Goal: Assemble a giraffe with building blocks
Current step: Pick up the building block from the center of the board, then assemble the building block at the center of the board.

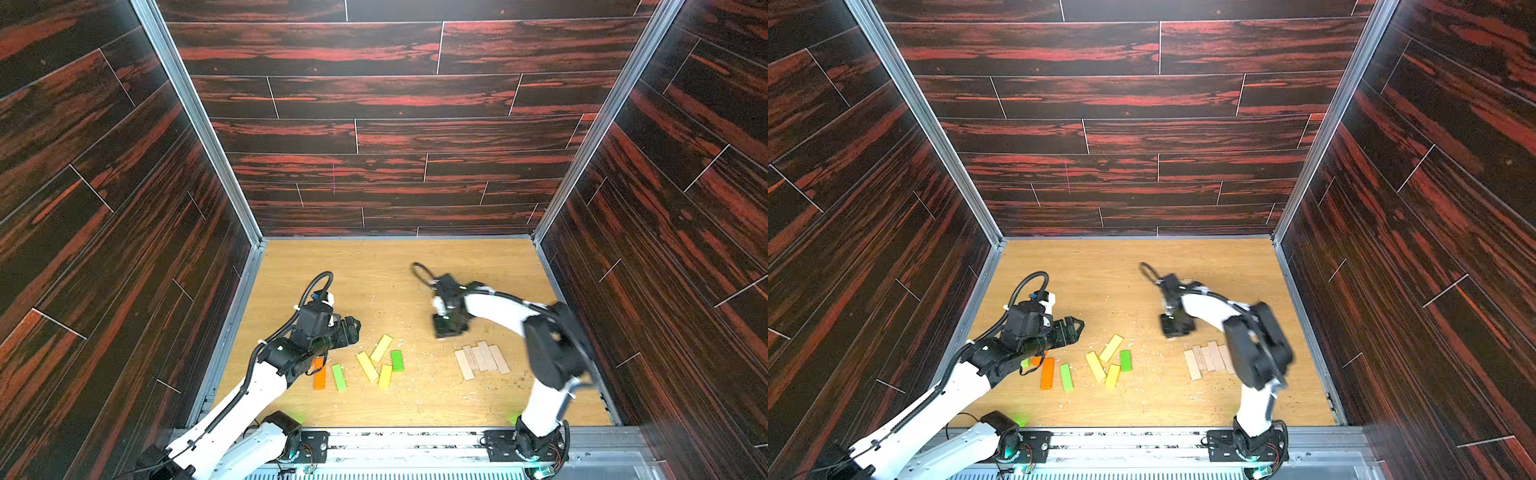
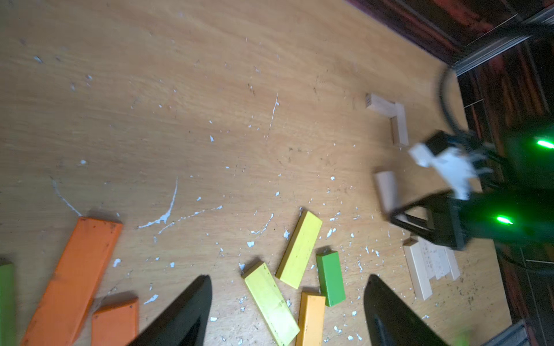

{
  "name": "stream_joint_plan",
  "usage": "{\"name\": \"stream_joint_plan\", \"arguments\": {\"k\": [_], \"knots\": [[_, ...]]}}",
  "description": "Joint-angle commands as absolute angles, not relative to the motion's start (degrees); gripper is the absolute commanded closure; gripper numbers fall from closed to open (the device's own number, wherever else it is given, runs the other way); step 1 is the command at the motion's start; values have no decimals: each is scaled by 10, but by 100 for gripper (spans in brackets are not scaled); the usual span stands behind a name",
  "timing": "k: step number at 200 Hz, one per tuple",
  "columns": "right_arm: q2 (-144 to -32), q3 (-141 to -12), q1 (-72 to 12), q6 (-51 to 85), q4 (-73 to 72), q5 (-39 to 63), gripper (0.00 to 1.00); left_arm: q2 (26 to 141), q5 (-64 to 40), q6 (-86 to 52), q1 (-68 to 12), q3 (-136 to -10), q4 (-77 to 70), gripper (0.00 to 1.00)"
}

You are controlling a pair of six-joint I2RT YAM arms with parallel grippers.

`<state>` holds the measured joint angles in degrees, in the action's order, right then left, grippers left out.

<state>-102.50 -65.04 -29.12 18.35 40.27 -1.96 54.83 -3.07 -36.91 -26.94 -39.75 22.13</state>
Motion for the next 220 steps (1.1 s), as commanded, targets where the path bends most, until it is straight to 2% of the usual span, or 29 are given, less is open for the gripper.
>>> {"name": "stream_joint_plan", "arguments": {"k": [1,93,220], "knots": [[-986,-598,-273,226,375,-11,86,561,-45,-367,-266,-409,202,18],[-972,-554,-181,261,332,-4,86,606,-77,-371,-266,-433,194,18],[-1044,-602,-163,270,306,18,85,615,-81,-371,-266,-430,187,18]]}}
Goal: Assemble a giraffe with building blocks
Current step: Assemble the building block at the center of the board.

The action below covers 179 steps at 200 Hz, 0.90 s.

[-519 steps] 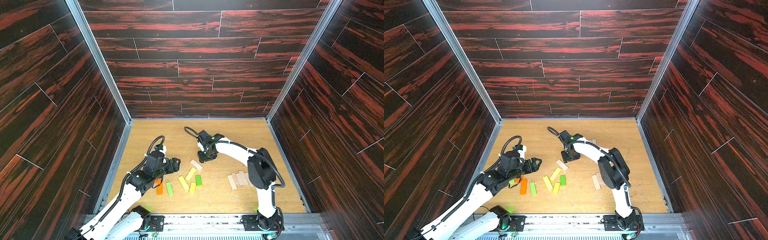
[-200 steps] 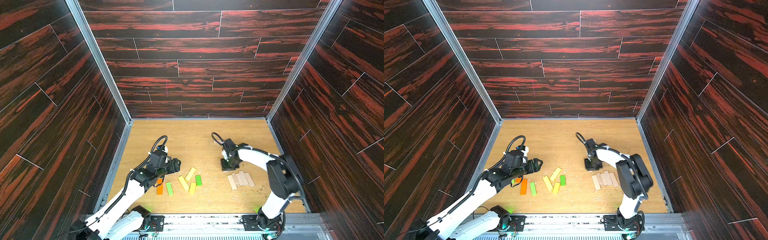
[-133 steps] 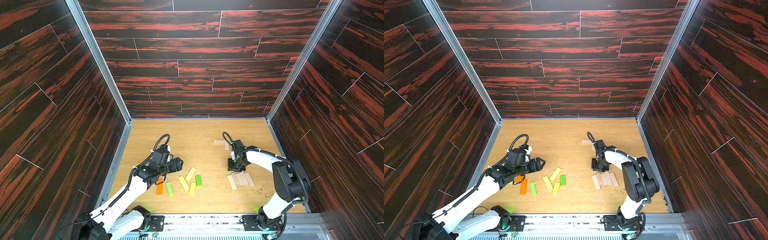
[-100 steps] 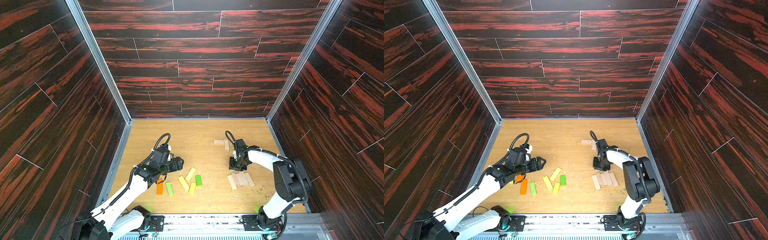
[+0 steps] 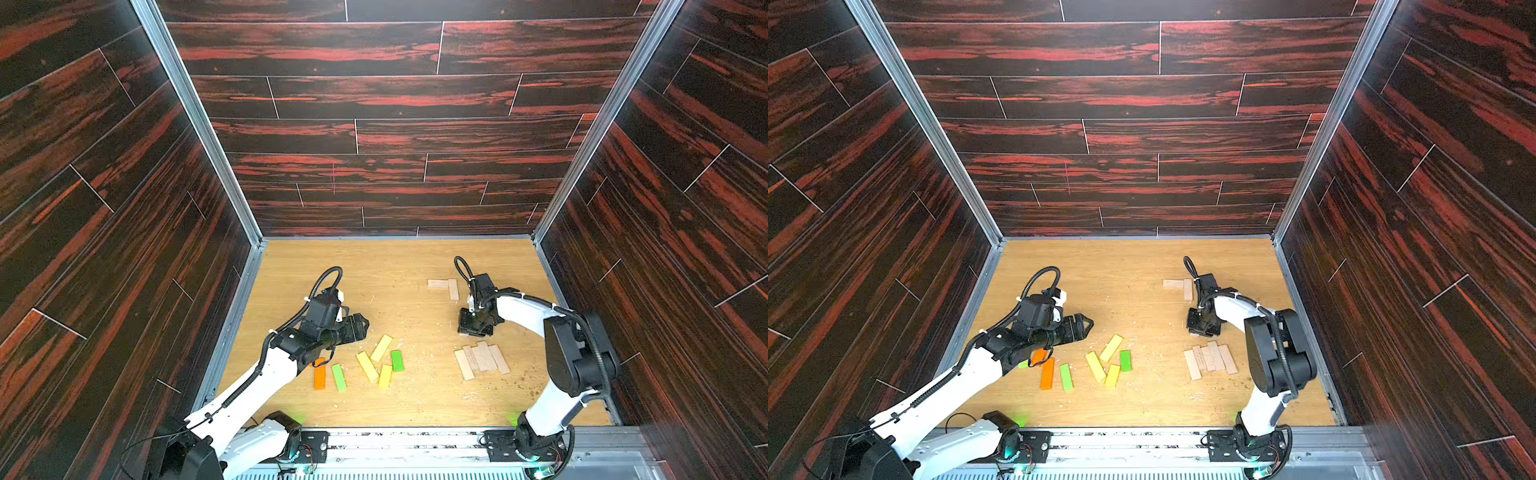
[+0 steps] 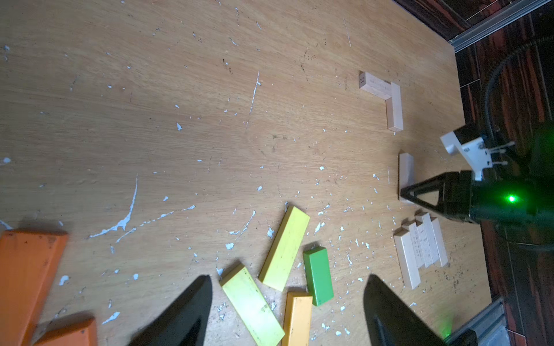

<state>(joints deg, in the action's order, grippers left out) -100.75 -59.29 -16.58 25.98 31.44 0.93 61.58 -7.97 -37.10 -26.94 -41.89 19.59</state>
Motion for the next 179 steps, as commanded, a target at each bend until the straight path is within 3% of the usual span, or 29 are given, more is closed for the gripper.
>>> {"name": "stream_joint_plan", "arguments": {"k": [1,102,179], "knots": [[-1045,-602,-163,270,307,18,85,615,-80,-371,-266,-430,187,18],[-1089,-639,-165,261,318,5,78,614,-76,-370,-266,-431,185,18],[-1095,-659,-165,252,342,-16,55,613,-72,-370,-266,-428,184,18]]}}
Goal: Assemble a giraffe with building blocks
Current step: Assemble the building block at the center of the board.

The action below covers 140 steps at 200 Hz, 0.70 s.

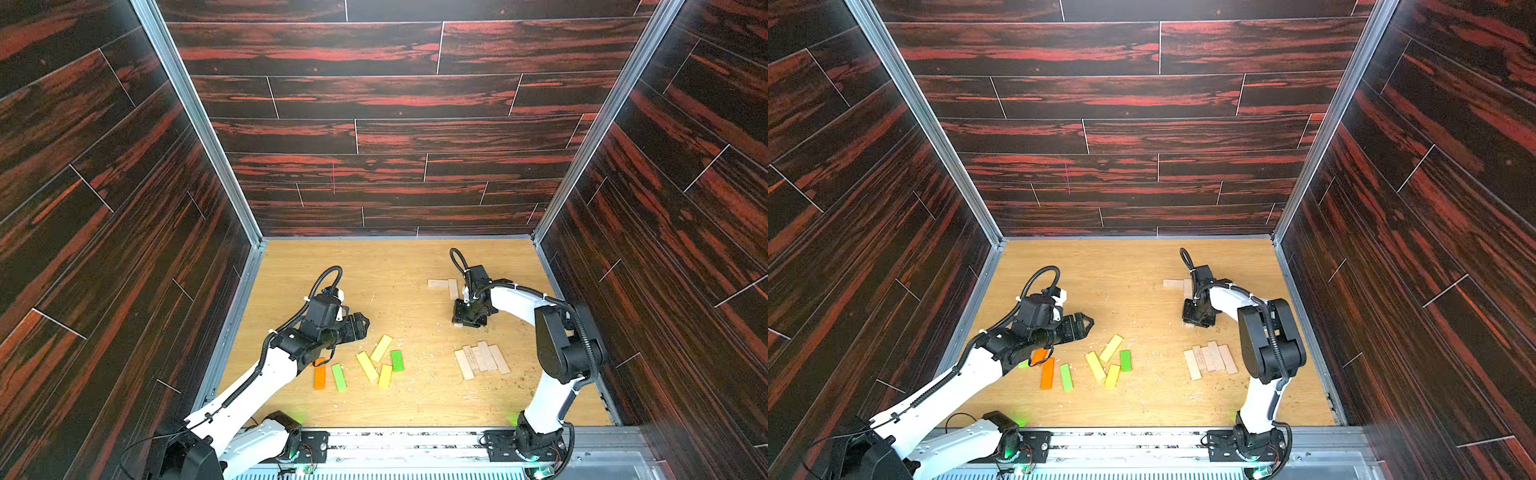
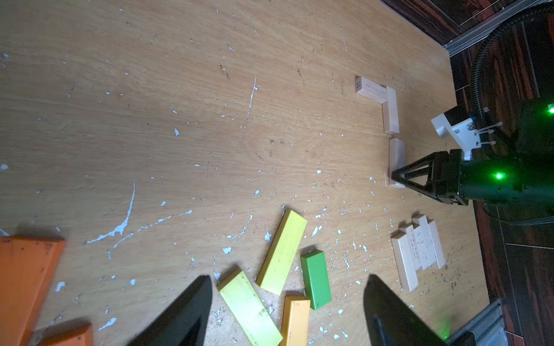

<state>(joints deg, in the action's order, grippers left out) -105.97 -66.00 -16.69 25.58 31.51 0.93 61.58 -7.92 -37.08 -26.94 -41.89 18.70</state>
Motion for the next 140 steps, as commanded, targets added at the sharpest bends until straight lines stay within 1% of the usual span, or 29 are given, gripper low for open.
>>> {"name": "stream_joint_plan", "arguments": {"k": [1,35,54,76,97,140], "knots": [[-1095,-659,-165,252,342,-17,55,612,-72,-370,-266,-428,184,18],[-1096,-671,-165,251,355,-24,55,610,-70,-371,-266,-425,183,18],[-1102,-679,-165,252,362,-29,58,610,-71,-372,-266,-424,182,18],[-1110,-688,-165,251,366,-32,66,608,-68,-372,-266,-423,182,18],[-1118,-701,-165,250,371,-34,70,606,-67,-372,-266,-422,181,18],[-1122,-710,-168,248,378,-29,72,603,-64,-372,-266,-419,179,18]]}}
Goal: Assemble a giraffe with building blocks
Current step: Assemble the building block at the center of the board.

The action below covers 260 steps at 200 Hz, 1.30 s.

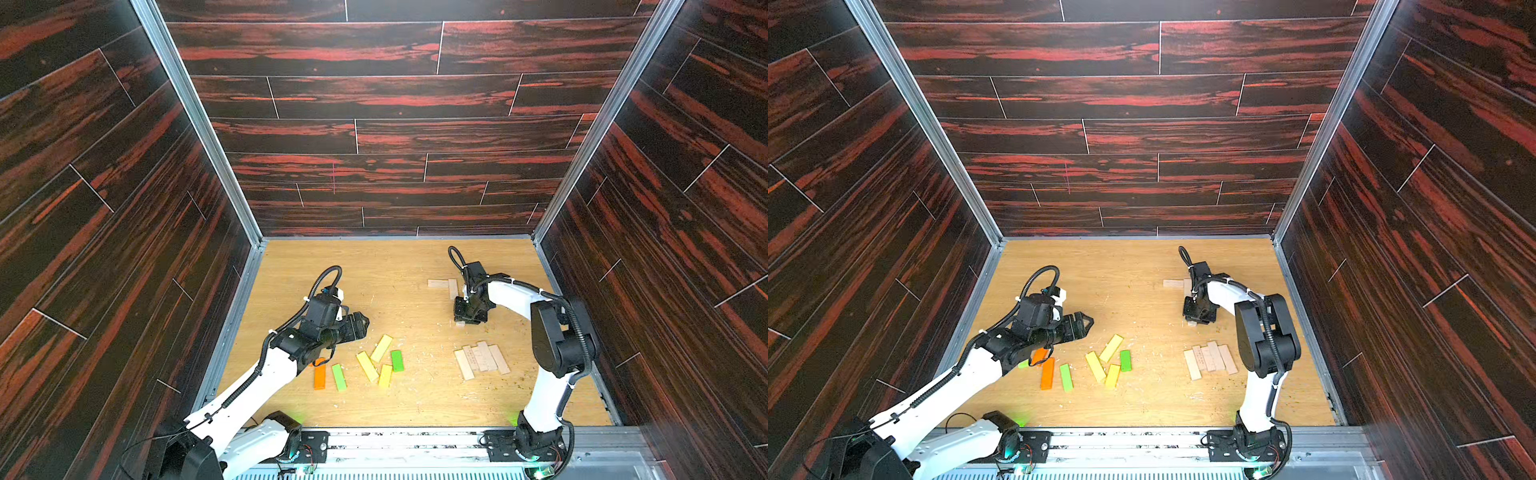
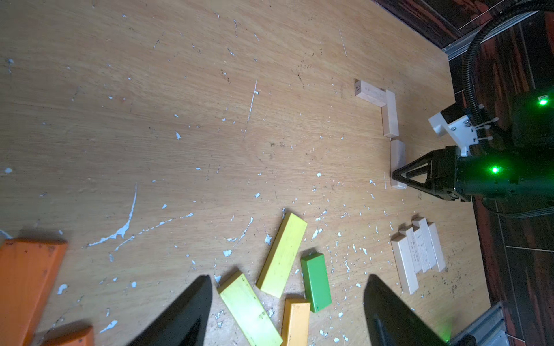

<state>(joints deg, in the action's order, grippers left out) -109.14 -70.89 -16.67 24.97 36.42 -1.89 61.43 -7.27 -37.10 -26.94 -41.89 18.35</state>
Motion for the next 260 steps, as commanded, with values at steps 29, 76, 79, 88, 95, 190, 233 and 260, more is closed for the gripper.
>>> {"name": "stream_joint_plan", "arguments": {"k": [29,76,79,88,95,190,233,260], "knots": [[-1121,-708,-176,243,385,-25,74,603,-63,-372,-266,-418,178,18],[-1125,-720,-192,233,396,-19,75,603,-64,-372,-266,-417,176,18],[-1125,-721,-192,232,397,-19,75,603,-64,-372,-266,-417,176,18],[-1127,-724,-192,231,399,-17,75,603,-63,-372,-266,-417,176,18],[-1130,-727,-194,229,401,-17,76,602,-63,-372,-266,-417,176,18],[-1160,-757,-194,218,412,-29,76,601,-61,-370,-266,-417,178,18],[-1167,-764,-193,218,414,-34,75,598,-58,-368,-266,-418,182,18],[-1167,-763,-192,217,417,-38,73,598,-58,-369,-266,-418,182,18]]}}
